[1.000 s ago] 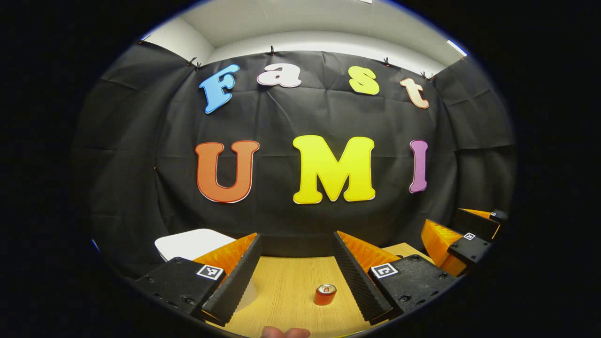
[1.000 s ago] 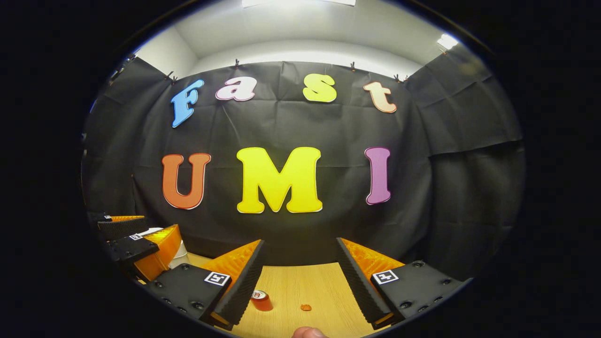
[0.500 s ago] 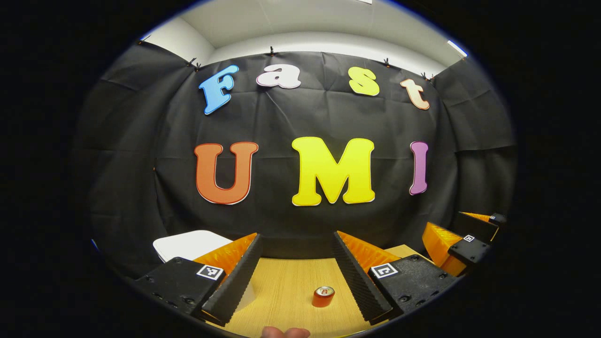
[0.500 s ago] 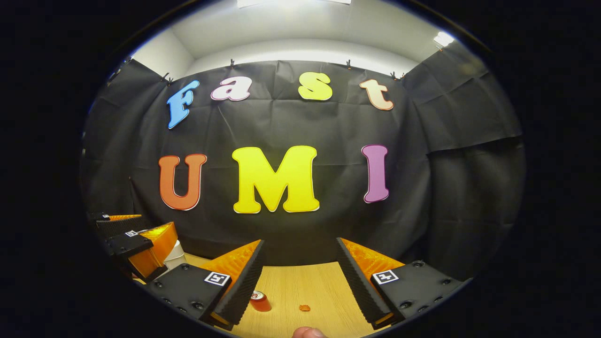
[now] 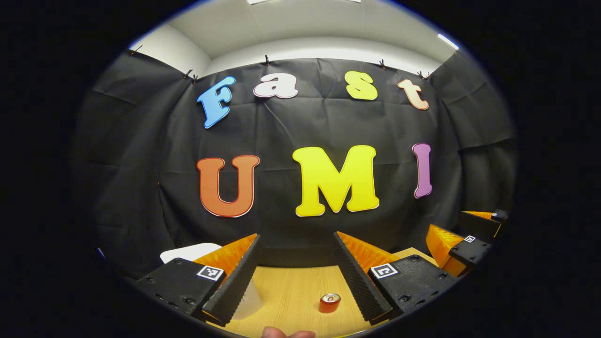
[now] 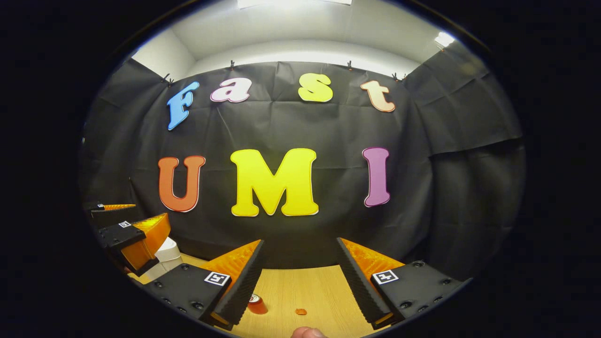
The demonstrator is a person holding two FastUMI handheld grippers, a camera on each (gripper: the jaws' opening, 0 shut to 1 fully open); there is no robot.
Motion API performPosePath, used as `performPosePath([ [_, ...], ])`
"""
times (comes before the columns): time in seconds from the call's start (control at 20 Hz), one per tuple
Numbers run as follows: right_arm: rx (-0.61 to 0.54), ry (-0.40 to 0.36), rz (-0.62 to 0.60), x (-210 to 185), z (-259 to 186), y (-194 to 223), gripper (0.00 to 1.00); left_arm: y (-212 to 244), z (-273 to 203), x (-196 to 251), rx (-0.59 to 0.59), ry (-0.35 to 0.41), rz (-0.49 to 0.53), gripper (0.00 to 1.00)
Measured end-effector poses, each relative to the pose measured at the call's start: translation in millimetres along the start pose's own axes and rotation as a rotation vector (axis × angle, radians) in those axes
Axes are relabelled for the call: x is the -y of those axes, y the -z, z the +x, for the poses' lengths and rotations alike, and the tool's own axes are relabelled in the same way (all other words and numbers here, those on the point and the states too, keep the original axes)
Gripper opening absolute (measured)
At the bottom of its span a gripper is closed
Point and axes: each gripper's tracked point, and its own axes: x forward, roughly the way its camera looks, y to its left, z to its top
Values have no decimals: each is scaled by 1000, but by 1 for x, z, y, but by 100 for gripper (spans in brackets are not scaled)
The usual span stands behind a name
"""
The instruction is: Press the lid of the desktop garbage bin to open it, pick up the crumpled paper on the desktop and throw it into the bin, then pick up the pop can on the desktop and drop it into the bin, and finally close the garbage bin lid.
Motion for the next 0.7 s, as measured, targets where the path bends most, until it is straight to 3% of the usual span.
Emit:
performPosePath([
  [0.15, 5, -18, -7, 1, 5, -3, 92, 5, 8, -7, -15, -37, -20, 97],
  [0.7, -22, -62, -30, 6, 25, 6, 94, 10, 44, -90, -44, -291, -42, 97],
])
